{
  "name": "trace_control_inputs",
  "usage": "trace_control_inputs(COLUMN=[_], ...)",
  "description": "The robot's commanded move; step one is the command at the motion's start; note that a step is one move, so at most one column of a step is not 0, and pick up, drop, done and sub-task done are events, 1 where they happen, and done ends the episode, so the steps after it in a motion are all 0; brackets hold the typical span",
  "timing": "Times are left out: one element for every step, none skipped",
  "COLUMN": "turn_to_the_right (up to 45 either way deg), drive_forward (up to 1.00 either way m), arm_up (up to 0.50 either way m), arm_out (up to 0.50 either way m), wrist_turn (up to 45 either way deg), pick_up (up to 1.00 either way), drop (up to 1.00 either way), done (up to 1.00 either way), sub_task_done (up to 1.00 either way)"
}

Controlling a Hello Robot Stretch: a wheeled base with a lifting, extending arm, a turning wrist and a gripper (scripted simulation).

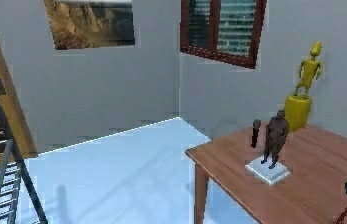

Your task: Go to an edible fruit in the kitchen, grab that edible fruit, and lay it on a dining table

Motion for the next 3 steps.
trace_control_inputs(turn_to_the_right=[45.0, 45.0, 6.0], drive_forward=[0.00, 0.00, 0.00], arm_up=[0.00, 0.00, 0.00], arm_out=[0.00, 0.00, 0.00], wrist_turn=[0.0, 0.0, 0.0], pick_up=[0.00, 0.00, 0.00], drop=[0.00, 0.00, 0.00], done=[0.00, 0.00, 0.00], sub_task_done=[0.00, 0.00, 0.00])
